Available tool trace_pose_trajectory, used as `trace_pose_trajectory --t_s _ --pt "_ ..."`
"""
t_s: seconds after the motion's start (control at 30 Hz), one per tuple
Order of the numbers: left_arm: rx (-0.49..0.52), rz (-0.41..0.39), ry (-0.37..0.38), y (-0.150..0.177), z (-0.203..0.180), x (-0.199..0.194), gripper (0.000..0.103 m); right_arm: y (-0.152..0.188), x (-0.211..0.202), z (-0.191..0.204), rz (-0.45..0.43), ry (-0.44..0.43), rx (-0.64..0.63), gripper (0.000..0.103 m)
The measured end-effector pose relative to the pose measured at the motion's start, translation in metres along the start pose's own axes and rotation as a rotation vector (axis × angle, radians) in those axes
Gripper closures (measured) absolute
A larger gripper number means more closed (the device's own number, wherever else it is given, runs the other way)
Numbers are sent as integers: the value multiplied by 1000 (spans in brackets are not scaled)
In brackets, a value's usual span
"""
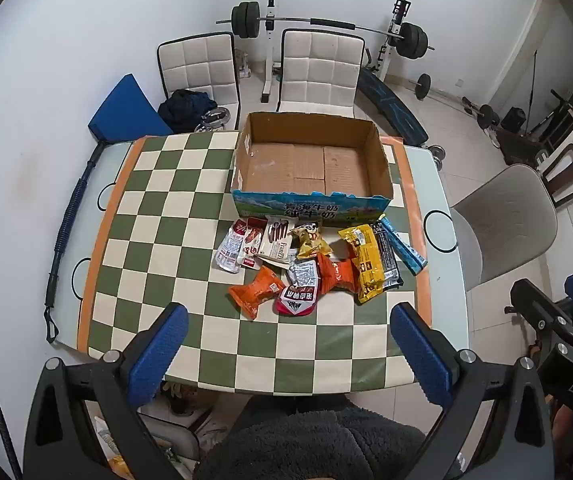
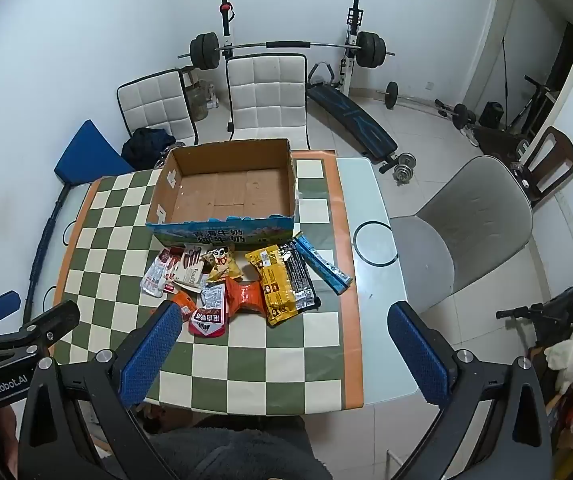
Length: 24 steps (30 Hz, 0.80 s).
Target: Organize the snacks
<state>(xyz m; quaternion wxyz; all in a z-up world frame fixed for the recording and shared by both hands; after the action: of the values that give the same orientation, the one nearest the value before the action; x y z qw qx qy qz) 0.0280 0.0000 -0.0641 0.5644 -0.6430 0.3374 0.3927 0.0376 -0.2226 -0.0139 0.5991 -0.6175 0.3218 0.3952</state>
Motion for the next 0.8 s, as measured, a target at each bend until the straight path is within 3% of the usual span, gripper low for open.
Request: trace_pose_trajectory --t_s 0.8 --pt "4 3 7 1 -7 1 0 11 7 -3 34 -1 -1 0"
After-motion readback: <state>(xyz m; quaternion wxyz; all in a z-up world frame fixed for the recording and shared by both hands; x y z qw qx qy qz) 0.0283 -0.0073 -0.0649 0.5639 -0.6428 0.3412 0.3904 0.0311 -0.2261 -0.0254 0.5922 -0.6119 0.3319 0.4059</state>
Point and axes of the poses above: each gripper's, at about its wrist camera, not at the fingertips, and x roughly the way its jaws point, z to its left, y to its underside, the point moved 7 cm from there along x, roughly the way its jaws point, and after that the axes turned 4 degrees about -z, right-handed, at the moved point
